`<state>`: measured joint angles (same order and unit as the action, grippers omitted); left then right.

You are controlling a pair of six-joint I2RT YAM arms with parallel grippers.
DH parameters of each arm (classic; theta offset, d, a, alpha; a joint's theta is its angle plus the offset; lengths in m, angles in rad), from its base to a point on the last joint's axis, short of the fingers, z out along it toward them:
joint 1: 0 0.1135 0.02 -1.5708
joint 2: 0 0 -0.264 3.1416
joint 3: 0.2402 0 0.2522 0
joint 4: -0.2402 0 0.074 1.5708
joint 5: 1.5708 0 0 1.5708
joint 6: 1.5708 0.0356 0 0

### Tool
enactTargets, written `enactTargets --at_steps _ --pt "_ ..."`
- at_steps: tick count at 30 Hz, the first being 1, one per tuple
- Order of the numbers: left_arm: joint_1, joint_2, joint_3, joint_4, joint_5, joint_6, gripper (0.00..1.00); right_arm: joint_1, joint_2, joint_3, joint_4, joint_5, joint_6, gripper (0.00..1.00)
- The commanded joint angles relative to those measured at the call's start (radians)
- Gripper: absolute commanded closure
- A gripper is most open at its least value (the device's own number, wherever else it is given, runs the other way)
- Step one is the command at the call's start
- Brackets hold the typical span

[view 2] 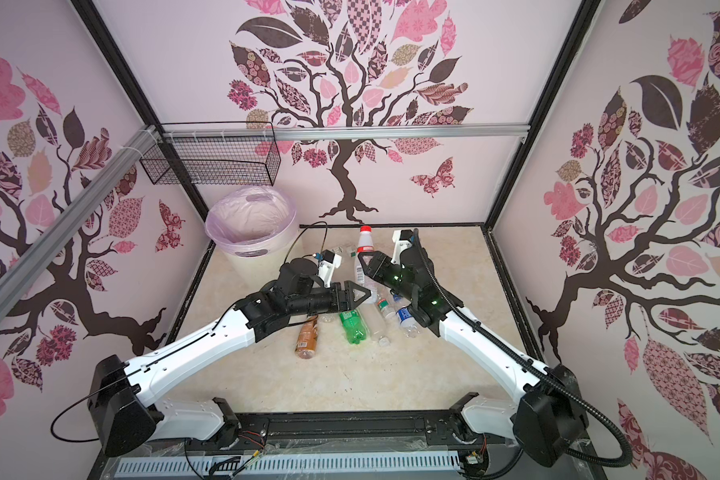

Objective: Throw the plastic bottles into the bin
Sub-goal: 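Carry the red-cap bottle with the right gripper toward the open left gripper, then close the left gripper on the red-cap bottle while the right gripper opens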

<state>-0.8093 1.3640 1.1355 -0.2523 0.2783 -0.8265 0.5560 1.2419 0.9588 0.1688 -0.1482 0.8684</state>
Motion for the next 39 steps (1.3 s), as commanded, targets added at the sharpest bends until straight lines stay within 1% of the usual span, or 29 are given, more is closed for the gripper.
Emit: enactTargets --at_steps 1,8,14,17,22,26,29,31,32,33,37,39 --pt "0.003 0.021 0.047 0.015 0.02 0.009 0.24 0.011 0.016 0.049 0.075 -0.043 -0.01 0.48" --pt "0.01 0.032 0.054 0.019 0.006 0.009 0.33 0.01 0.019 0.053 0.101 -0.068 -0.017 0.48" --pt "0.016 0.046 0.054 0.053 -0.001 -0.005 0.35 0.011 0.022 0.046 0.13 -0.101 -0.017 0.47" --pt "0.015 0.054 0.058 0.07 -0.001 -0.011 0.36 0.01 0.021 0.043 0.129 -0.096 -0.017 0.47" --pt "0.019 0.058 0.056 0.072 -0.002 -0.011 0.51 0.011 0.018 0.043 0.121 -0.088 -0.023 0.46" --pt "0.026 0.05 0.05 0.062 -0.007 -0.006 0.56 0.01 0.021 0.042 0.112 -0.081 -0.031 0.45" --pt "0.033 0.041 0.048 0.037 -0.011 0.008 0.57 0.01 0.021 0.043 0.107 -0.08 -0.043 0.38" --pt "0.043 0.04 0.051 0.008 -0.013 0.019 0.58 0.01 0.014 0.044 0.095 -0.073 -0.054 0.29" --pt "0.048 0.041 0.052 -0.004 -0.011 0.021 0.57 0.011 0.009 0.043 0.088 -0.066 -0.062 0.26" --pt "0.054 0.04 0.051 -0.019 -0.01 0.028 0.57 0.01 0.003 0.043 0.08 -0.057 -0.071 0.24" --pt "0.075 0.034 0.057 -0.079 -0.014 0.057 0.57 0.01 -0.025 0.05 0.04 -0.036 -0.102 0.2" --pt "0.084 0.029 0.061 -0.105 -0.017 0.072 0.57 0.011 -0.04 0.053 0.02 -0.033 -0.117 0.12"
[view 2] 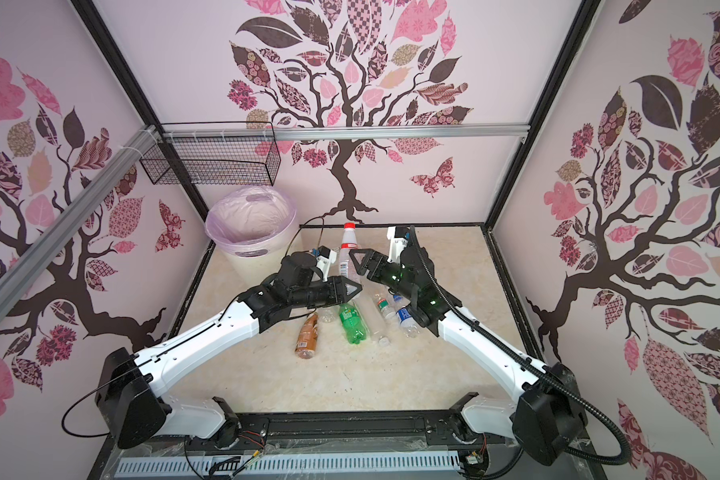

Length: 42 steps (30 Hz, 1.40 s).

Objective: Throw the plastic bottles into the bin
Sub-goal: 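Close the left gripper on the red-cap bottle while the right gripper opens, then lift the red-cap bottle with the left gripper over the bin and release it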

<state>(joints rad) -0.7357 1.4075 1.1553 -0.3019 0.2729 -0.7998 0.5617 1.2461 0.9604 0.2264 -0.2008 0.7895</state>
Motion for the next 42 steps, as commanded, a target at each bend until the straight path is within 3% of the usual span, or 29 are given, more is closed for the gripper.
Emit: enactTargets --at_steps 1,4,9,16,22,26,29,32,35,39,42 --pt "0.015 -0.017 0.044 -0.07 -0.015 0.054 0.57 0.004 -0.051 0.051 -0.046 0.021 -0.043 0.09" --pt "0.023 -0.029 0.067 -0.127 -0.041 0.089 0.57 0.004 -0.083 0.057 -0.079 0.037 -0.064 0.01" --pt "0.052 -0.055 0.146 -0.238 -0.121 0.167 0.57 0.005 -0.132 0.084 -0.133 0.061 -0.114 0.01" --pt "0.167 -0.087 0.3 -0.327 -0.163 0.25 0.57 0.004 -0.117 0.201 -0.212 0.038 -0.186 0.01" --pt "0.299 -0.064 0.504 -0.401 -0.213 0.367 0.57 0.007 -0.052 0.319 -0.229 -0.037 -0.189 0.01" --pt "0.362 -0.043 0.689 -0.451 -0.339 0.463 0.56 0.014 -0.03 0.365 -0.229 -0.07 -0.199 0.0" --pt "0.368 -0.051 0.811 -0.425 -0.424 0.533 0.56 0.018 -0.022 0.388 -0.239 -0.077 -0.216 0.0" --pt "0.368 -0.074 0.874 -0.347 -0.454 0.585 0.53 0.018 -0.017 0.394 -0.251 -0.079 -0.231 0.01" --pt "0.369 -0.068 0.933 -0.303 -0.484 0.629 0.57 0.018 -0.013 0.391 -0.248 -0.078 -0.236 0.0" --pt "0.381 -0.04 0.936 -0.286 -0.513 0.646 0.57 0.019 0.006 0.391 -0.237 -0.087 -0.231 0.0" --pt "0.41 -0.039 0.816 -0.243 -0.489 0.639 0.57 0.018 0.021 0.389 -0.233 -0.099 -0.227 0.01"
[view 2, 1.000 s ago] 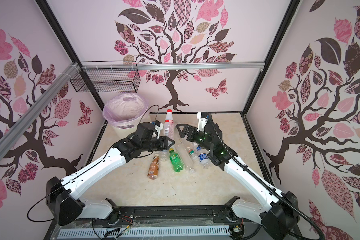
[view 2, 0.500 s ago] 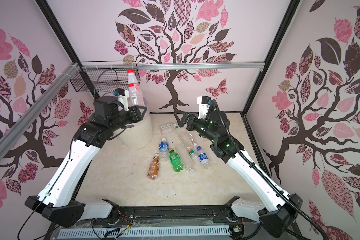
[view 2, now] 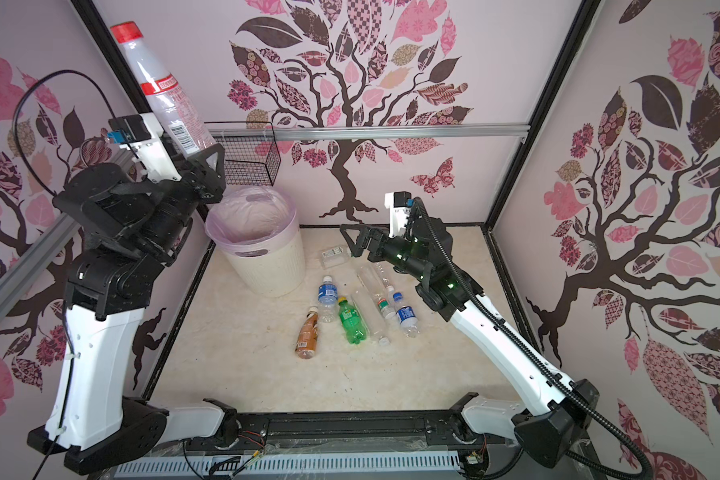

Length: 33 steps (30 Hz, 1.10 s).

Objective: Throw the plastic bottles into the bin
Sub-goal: 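Lift the red-cap bottle with the left gripper over the bin and release it, then lower the left gripper onto the brown Nescafe bottle and close it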

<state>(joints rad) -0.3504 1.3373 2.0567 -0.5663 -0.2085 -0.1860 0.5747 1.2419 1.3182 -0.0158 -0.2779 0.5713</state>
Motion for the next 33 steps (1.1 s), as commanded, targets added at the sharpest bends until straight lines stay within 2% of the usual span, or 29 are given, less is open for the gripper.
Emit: enactTargets --at_steps 1,4,8,10,21,27,33 --pt "0.052 0.03 -0.152 0.041 0.014 -0.001 0.56 0.005 0.029 0.027 0.013 -0.025 -0.006 0.01" --pt "0.185 0.065 -0.301 0.067 0.135 -0.124 0.5 0.005 0.029 0.015 0.026 -0.039 0.011 0.0" --pt "0.21 0.096 -0.302 -0.001 0.179 -0.14 0.12 0.006 0.018 0.011 0.016 -0.039 0.008 0.0" --pt "0.208 0.053 -0.341 0.046 0.203 -0.156 0.02 0.005 0.011 0.008 0.013 -0.03 0.005 0.0" --pt "0.183 -0.016 -0.349 0.049 0.251 -0.192 0.02 0.006 -0.008 -0.018 0.009 -0.018 0.022 0.0" --pt "0.069 -0.026 -0.36 0.032 0.209 -0.164 0.02 0.005 -0.018 -0.016 -0.023 0.0 0.003 0.0" --pt "-0.046 -0.041 -0.392 0.0 0.209 -0.188 0.02 0.006 -0.059 -0.064 -0.059 0.054 -0.033 0.01"
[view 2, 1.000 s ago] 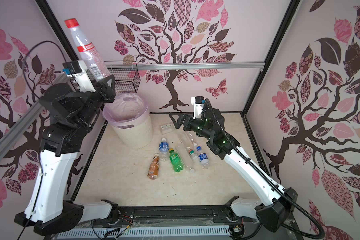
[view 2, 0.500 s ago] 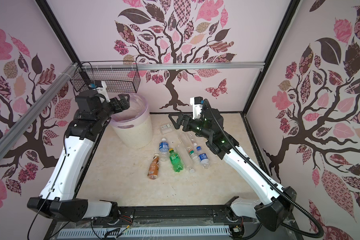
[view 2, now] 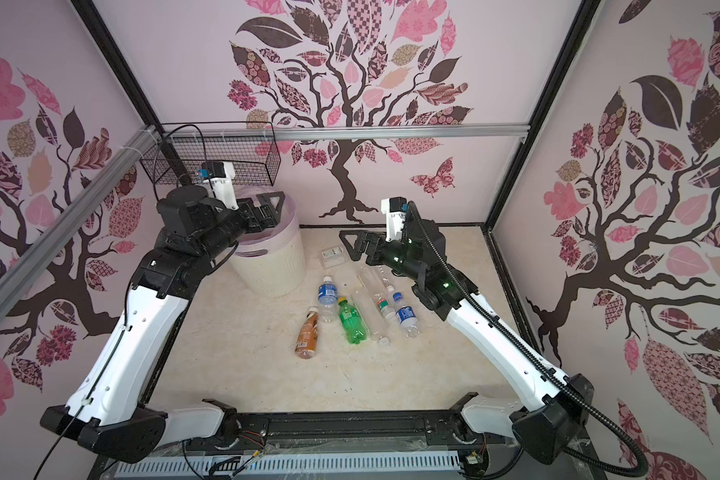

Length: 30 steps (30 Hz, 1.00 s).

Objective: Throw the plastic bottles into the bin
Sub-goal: 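Lower the left gripper onto the brown Nescafe bottle and close it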

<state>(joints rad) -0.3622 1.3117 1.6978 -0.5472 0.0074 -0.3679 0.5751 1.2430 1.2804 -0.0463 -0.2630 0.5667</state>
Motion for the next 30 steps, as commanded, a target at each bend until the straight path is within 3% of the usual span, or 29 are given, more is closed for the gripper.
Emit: enactTargets --at_steps 1,5,12,15,20,30 --pt "-0.052 -0.019 -0.044 -0.019 -0.007 -0.01 0.02 0.005 -0.07 -0.042 -0.032 0.05 -0.033 0.0" --pt "-0.14 -0.017 -0.086 -0.057 -0.013 -0.029 0.02 0.006 -0.108 -0.111 -0.064 0.091 -0.063 0.0" --pt "-0.264 -0.008 -0.203 -0.222 -0.117 -0.104 0.02 0.005 -0.14 -0.211 -0.169 0.16 -0.119 0.01" --pt "-0.271 -0.054 -0.382 -0.189 -0.074 -0.181 0.02 0.005 -0.156 -0.272 -0.169 0.18 -0.131 0.0" --pt "-0.269 -0.133 -0.628 -0.216 -0.14 -0.262 0.02 0.005 -0.187 -0.365 -0.131 0.201 -0.133 0.0" --pt "-0.271 -0.151 -0.836 -0.201 -0.043 -0.304 0.02 0.005 -0.2 -0.462 -0.062 0.206 -0.095 0.0"
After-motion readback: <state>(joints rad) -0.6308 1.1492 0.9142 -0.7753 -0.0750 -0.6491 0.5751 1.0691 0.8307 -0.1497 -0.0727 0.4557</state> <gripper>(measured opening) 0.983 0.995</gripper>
